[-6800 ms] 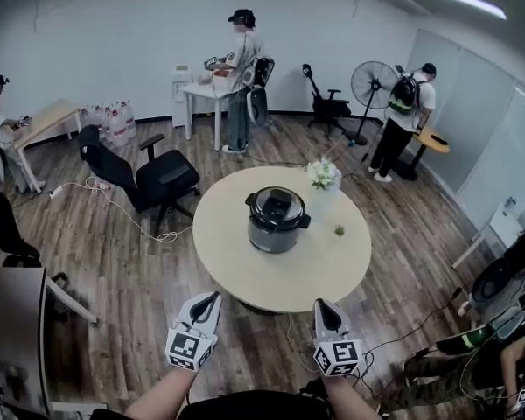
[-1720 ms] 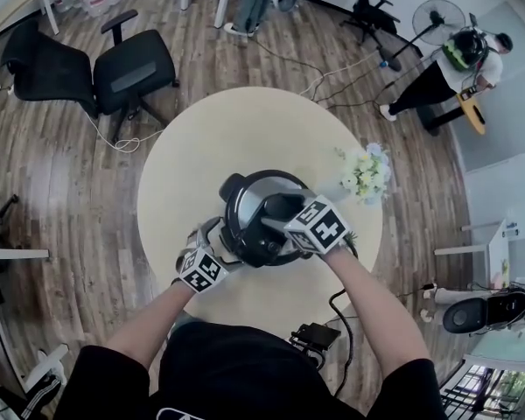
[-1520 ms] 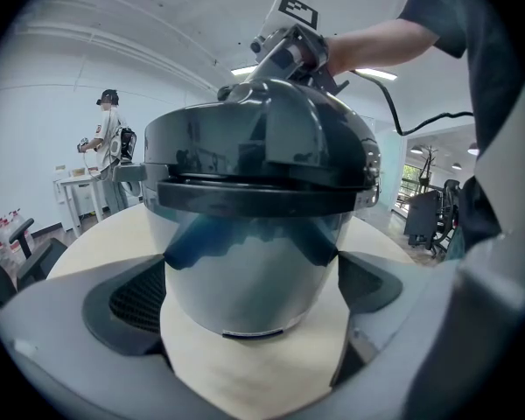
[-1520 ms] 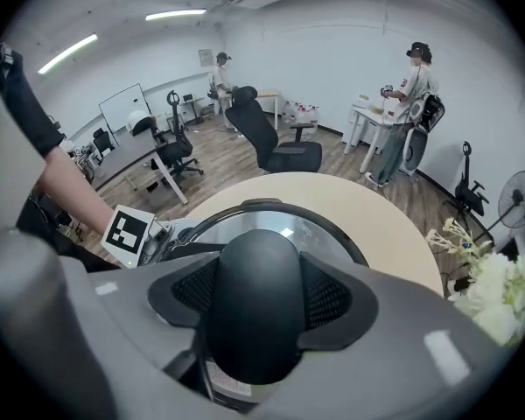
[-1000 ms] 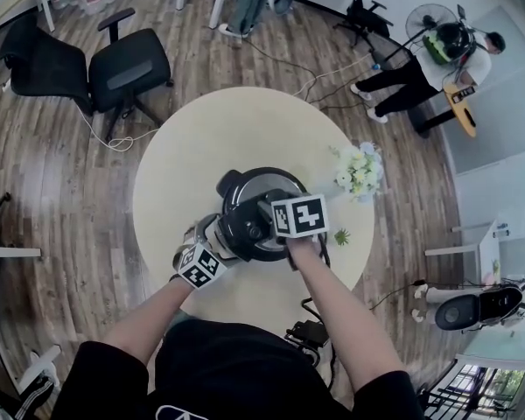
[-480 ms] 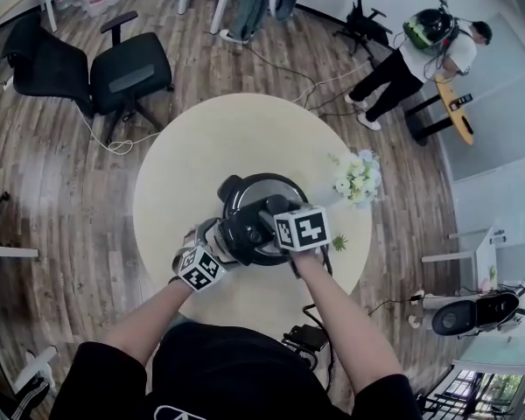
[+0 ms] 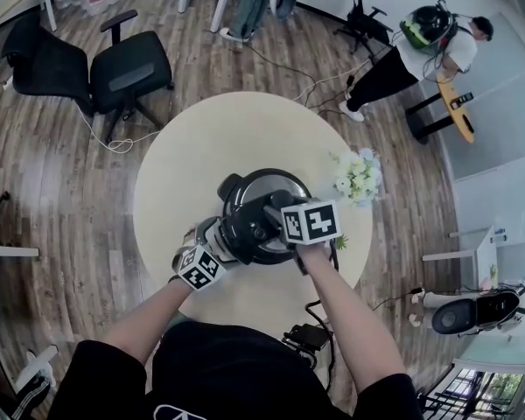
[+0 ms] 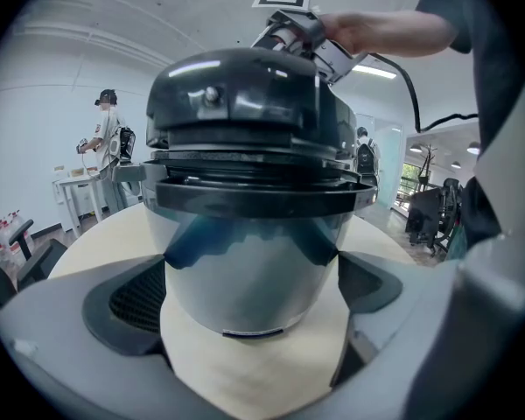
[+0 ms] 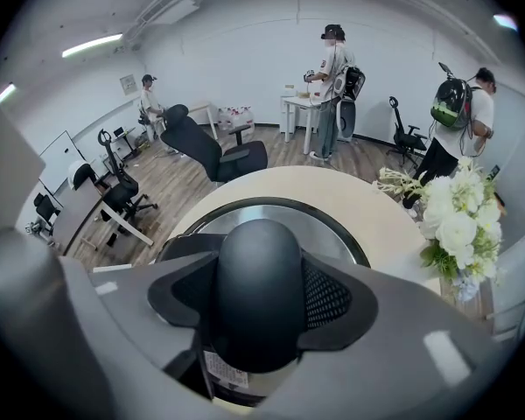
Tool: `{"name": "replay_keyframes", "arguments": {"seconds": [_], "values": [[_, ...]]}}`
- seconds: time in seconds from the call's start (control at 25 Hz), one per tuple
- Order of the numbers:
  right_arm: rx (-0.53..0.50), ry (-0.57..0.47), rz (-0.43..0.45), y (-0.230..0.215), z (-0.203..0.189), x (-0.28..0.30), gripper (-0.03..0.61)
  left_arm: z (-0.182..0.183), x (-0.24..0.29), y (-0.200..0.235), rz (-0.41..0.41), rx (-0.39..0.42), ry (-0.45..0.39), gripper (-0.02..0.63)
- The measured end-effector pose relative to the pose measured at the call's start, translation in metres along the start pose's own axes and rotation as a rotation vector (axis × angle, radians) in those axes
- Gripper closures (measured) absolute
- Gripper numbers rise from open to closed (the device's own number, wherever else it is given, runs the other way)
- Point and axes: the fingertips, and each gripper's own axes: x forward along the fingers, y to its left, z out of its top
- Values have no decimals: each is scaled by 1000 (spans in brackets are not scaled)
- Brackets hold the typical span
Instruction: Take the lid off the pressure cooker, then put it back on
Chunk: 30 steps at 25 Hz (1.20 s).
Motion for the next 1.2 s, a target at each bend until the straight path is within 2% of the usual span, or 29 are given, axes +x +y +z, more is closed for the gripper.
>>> {"name": "replay_keyframes", "arguments": {"seconds": [0.2, 0.32, 0.4, 0.64, 0.8, 1.0, 1.2], "values": [[-51, 10, -21, 2, 3, -11, 293, 1, 1, -1, 4, -2, -1, 23], [-8, 17, 9, 2, 4, -16, 293, 2, 2, -1, 5, -1, -2, 23], [19, -6, 31, 4, 10, -23, 293, 1, 1, 0, 4, -1, -3, 23], [11, -77, 32, -12, 25, -75, 293, 2, 1, -2, 3, -4, 9, 23], [40, -122, 11, -44, 4, -136, 293, 11, 3, -16, 5, -2, 12, 23], [102, -135, -78, -66, -30, -162, 293, -4, -2, 5, 6, -4, 5, 23], [225, -142, -159, -104, -107, -184, 293, -5, -3, 3, 8, -2, 2, 23]]}}
